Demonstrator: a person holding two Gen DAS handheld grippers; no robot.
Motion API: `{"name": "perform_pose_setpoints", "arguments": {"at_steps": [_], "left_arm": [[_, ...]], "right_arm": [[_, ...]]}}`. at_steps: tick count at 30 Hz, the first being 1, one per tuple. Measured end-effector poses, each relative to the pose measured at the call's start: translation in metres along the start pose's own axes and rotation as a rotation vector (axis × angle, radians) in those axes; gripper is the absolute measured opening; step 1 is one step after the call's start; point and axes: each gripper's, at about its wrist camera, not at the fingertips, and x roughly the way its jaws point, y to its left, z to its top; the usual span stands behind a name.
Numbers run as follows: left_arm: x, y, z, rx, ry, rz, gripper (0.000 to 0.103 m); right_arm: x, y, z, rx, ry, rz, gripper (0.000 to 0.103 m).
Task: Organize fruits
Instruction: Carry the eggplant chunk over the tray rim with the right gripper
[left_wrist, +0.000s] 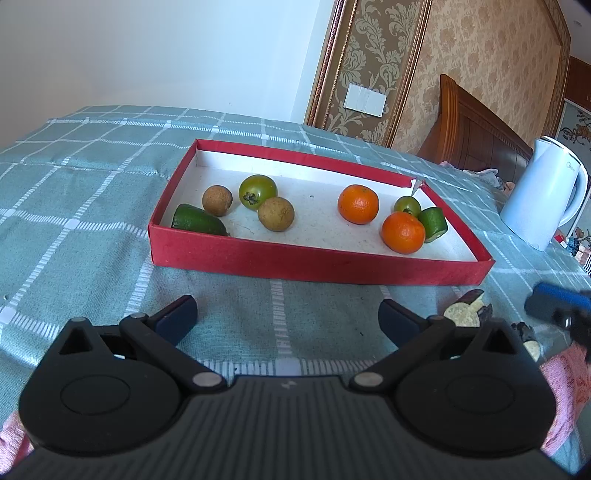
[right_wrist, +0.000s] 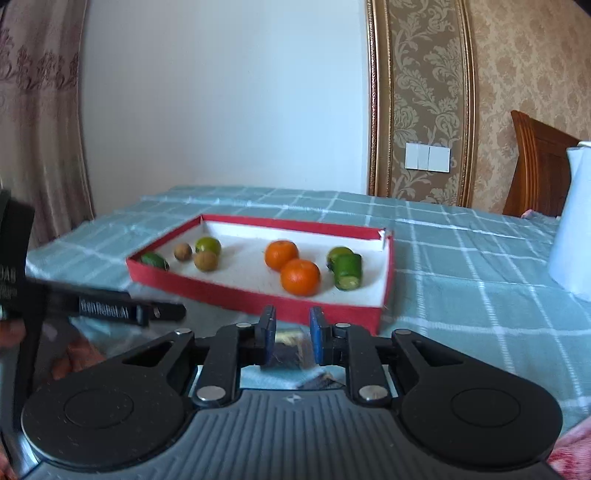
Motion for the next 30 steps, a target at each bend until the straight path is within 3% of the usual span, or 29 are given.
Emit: {"name": "perform_pose_setpoints", "arguments": {"at_steps": [2, 3, 4, 5, 12, 16, 17, 19, 21, 30], "left_arm": [[0.0, 0.0, 0.0, 0.001, 0.0, 0.0, 0.103], [0.0, 0.0, 0.0, 0.002, 0.0, 0.001, 0.103], [0.0, 0.0, 0.0, 0.001, 0.0, 0.001, 0.103], [0.0, 0.0, 0.0, 0.001, 0.0, 0.0, 0.103], [0.0, 0.0, 0.0, 0.0, -0.001, -0.001, 0.103], [0.0, 0.0, 0.0, -0.002, -0.002, -0.002, 0.103], [0.0, 0.0, 0.0, -0.003, -0.002, -0.004, 0.103], [0.0, 0.0, 0.0, -0.005, -0.003, -0.005, 0.103], [0.0, 0.001, 0.0, -0.005, -0.003, -0.005, 0.103], [0.0, 0.002, 0.0, -0.011, -0.006, -0.01, 0.103]], "right_arm": [[0.0, -0.004, -0.006, 0.009, 0.027, 0.011, 0.038], [0.001, -0.005, -0.009, 0.022, 0.042, 0.028, 0.059], [0.002, -0.006, -0.011, 0.039, 0.046, 0.04, 0.073], [0.003, -0.006, -0.012, 0.05, 0.044, 0.045, 0.073], [0.024, 0.009, -0.005, 0.018, 0.035, 0.029, 0.073], [0.048, 0.018, 0.007, -0.018, 0.108, 0.006, 0.072], [0.053, 0.019, 0.008, -0.022, 0.13, -0.002, 0.069], [0.062, 0.022, 0.008, -0.032, 0.175, -0.004, 0.037], [0.07, 0.021, 0.004, -0.023, 0.208, -0.015, 0.033], [0.049, 0.012, 0.01, 0.011, 0.096, -0.038, 0.032]]}}
